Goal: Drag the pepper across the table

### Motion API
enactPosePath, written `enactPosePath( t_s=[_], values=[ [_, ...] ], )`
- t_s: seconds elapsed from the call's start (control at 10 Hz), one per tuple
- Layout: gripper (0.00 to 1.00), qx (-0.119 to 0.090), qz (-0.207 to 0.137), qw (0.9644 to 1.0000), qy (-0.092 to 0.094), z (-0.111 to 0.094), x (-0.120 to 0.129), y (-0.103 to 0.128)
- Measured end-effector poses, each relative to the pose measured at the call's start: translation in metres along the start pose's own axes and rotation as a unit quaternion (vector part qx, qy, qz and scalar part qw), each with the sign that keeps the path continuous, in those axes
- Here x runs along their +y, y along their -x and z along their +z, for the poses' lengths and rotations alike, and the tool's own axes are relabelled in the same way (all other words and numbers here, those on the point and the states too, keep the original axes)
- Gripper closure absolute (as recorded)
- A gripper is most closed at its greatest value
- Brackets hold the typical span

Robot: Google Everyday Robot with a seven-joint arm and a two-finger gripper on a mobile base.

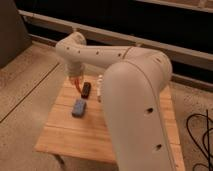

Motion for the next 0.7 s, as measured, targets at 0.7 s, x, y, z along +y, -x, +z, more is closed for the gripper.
enactPosePath(
  t_s=[0.7],
  values=[
    [1.0, 0.025, -0.174, 0.984, -0.027, 0.022, 0.177, 0.044]
  ],
)
